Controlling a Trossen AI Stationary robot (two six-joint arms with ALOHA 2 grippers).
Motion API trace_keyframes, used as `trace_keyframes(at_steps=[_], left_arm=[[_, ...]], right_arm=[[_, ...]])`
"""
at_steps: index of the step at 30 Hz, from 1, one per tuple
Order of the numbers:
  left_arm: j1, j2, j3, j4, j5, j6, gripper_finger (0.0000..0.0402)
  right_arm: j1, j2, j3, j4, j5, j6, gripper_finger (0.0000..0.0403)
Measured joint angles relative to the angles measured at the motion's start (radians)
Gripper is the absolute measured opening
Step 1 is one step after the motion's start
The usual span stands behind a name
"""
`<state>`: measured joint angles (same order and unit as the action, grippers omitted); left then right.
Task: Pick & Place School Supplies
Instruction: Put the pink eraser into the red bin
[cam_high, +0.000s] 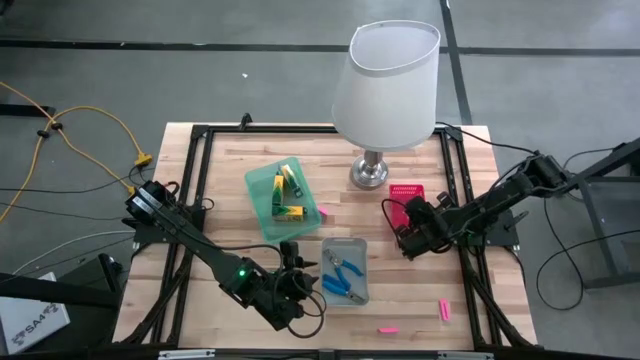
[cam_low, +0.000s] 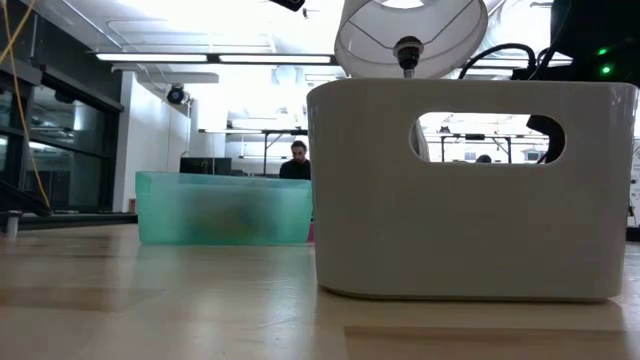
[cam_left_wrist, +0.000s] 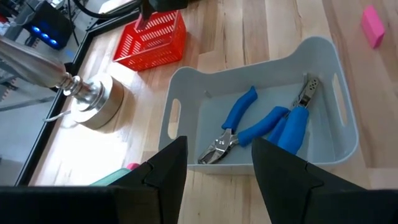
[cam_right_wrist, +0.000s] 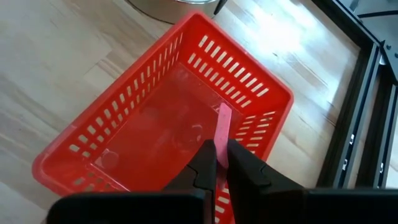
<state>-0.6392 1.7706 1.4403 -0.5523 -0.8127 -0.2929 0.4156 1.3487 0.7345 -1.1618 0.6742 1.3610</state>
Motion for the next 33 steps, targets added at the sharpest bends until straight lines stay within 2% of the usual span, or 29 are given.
trace_keyframes(at_steps=[7, 13, 16, 24, 33], left_arm=[[0.0, 0.0, 0.0, 0.0, 0.001, -0.004, 0.0171], [0.0, 0.0, 0.0, 0.0, 0.019, -0.006, 0.0171], [0.0, 0.0, 0.0, 0.003, 0.026, -0.007, 0.0171], [0.0, 0.0, 0.0, 0.004, 0.026, -0.007, 0.0171], [0.0, 0.0, 0.0, 0.004, 0.027, -0.007, 0.0171]], right_arm=[[-0.007, 0.0, 0.0, 0.0, -0.023, 0.007, 0.0011], [-0.083, 0.0, 0.0, 0.001, -0.093, -0.004, 0.0015], [-0.117, 0.0, 0.0, 0.025, -0.124, -0.059, 0.003], [-0.159, 0.0, 0.0, 0.175, -0.127, -0.186, 0.0087], [-0.176, 0.0, 0.0, 0.183, -0.124, -0.234, 0.0118]])
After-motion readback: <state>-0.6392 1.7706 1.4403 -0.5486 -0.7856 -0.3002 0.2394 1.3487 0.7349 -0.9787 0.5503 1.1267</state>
